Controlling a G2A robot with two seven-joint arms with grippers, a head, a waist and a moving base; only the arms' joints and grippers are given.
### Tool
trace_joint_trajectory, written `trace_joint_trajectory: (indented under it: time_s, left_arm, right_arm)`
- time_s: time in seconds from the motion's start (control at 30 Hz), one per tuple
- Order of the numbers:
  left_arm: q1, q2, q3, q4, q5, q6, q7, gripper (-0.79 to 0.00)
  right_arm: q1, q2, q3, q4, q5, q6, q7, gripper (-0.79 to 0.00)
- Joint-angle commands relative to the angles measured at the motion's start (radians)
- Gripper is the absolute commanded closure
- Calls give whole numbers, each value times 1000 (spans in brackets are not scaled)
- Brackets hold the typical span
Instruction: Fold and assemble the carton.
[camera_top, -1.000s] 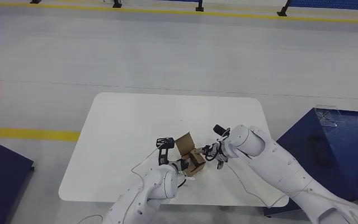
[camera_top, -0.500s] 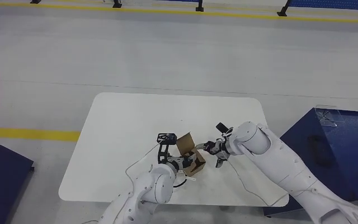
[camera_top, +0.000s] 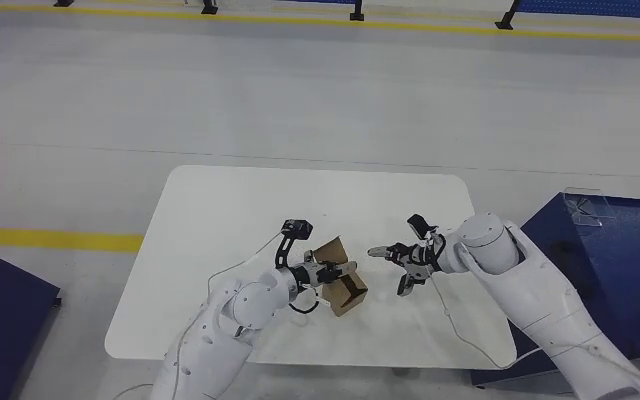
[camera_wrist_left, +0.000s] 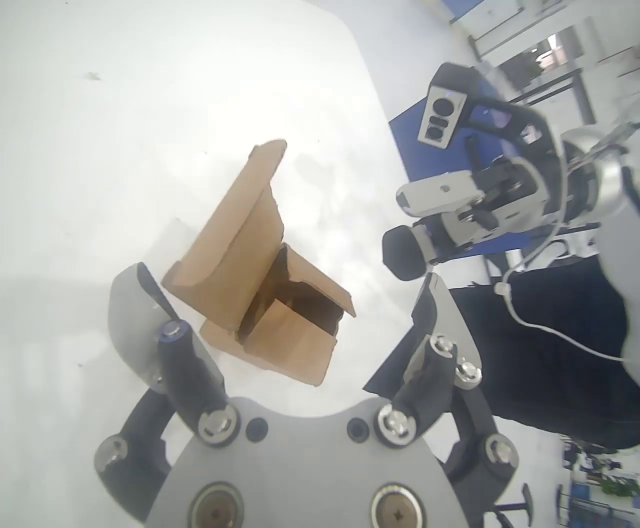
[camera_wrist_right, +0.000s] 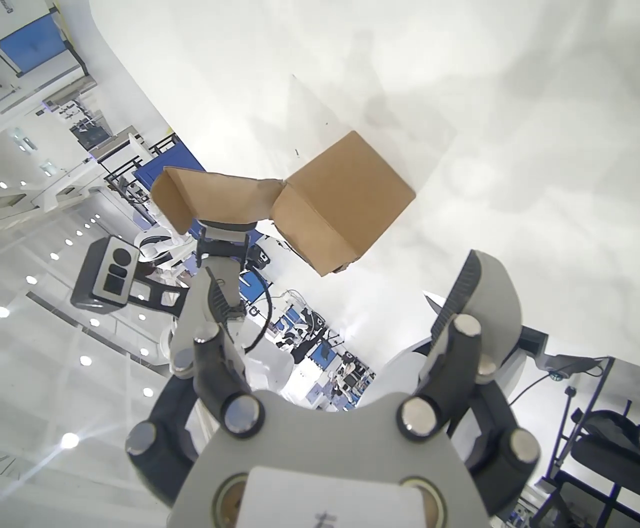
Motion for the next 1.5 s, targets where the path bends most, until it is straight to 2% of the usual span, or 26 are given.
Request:
trace_joint_trajectory:
  time_s: [0.0, 0.03, 0.13, 0.17, 0.2, 0.23, 0.33, 0.47, 0.53, 0.8, 0.83, 0.87, 0.9, 0.93, 1.03, 1.17, 1.37, 1.4, 1.43, 1.47]
  left_arm:
    - [-12, 0, -5, 24, -2, -4, 0, -785]
    - [-16, 0, -7, 32, -17, -11, -6, -785]
    - [-25, 0, -15, 52, -43, -30, -16, -634]
    - [-27, 1, -17, 56, -43, -32, -15, -573]
    - [-27, 1, -18, 59, -45, -34, -15, -456]
    - [-27, 1, -19, 60, -48, -35, -16, -391]
    - [-24, 3, -24, 62, -55, -39, -19, -363]
    - [-18, 6, -32, 65, -59, -42, -21, -283]
    - [-14, 8, -39, 65, -66, -43, -25, -203]
    - [18, 19, -64, 35, -63, -48, -30, -142]
    - [25, 21, -68, 29, -63, -47, -28, -114]
    - [32, 22, -73, 21, -64, -49, -28, -34]
    - [41, 24, -78, 13, -65, -48, -24, 0]
    - [51, 26, -83, 4, -62, -45, -16, 0]
    - [92, 30, -94, -41, -44, 7, 26, 0]
    - [171, 36, -106, -136, -3, 88, 87, 0]
    - [312, 48, -127, -293, 48, 144, 161, 0]
    - [332, 50, -127, -322, 64, 159, 163, -43]
    - [351, 51, -125, -352, 82, 172, 168, -135]
    - [368, 53, -122, -375, 97, 187, 170, -271]
  right_arm:
    - [-6, 2, 4, -12, -3, 4, -1, -785]
    - [-8, 3, 4, -19, -7, 6, -3, -785]
    - [-13, 5, 7, -35, -14, 16, -8, -785]
    - [-13, 5, 8, -40, -17, 18, -8, -785]
    - [-15, 6, 9, -43, -17, 20, -9, -785]
    - [-16, 6, 11, -45, -18, 21, -9, -785]
    - [-19, 7, 13, -50, -22, 25, -9, -785]
    - [-22, 8, 15, -54, -25, 31, -11, -785]
    - [-22, 8, 15, -55, -25, 35, -11, -785]
    - [-14, 3, 5, -59, -32, 49, -14, -785]
    - [-12, 2, 3, -60, -32, 50, -14, -785]
    - [-11, 2, 2, -61, -33, 52, -14, -785]
    - [-10, 1, 1, -61, -34, 52, -13, -785]
    - [-8, 1, 0, -59, -40, 57, -18, -785]
    - [-12, -1, -16, -108, -124, 115, -140, -785]
    - [-13, -1, -20, -125, -126, 129, -128, -785]
    - [-13, -1, -20, -125, -126, 129, -128, -785]
    - [-13, -1, -20, -125, -126, 129, -128, -785]
    - [-13, -1, -20, -125, -126, 129, -128, -785]
    - [-13, -1, -20, -125, -126, 129, -128, -785]
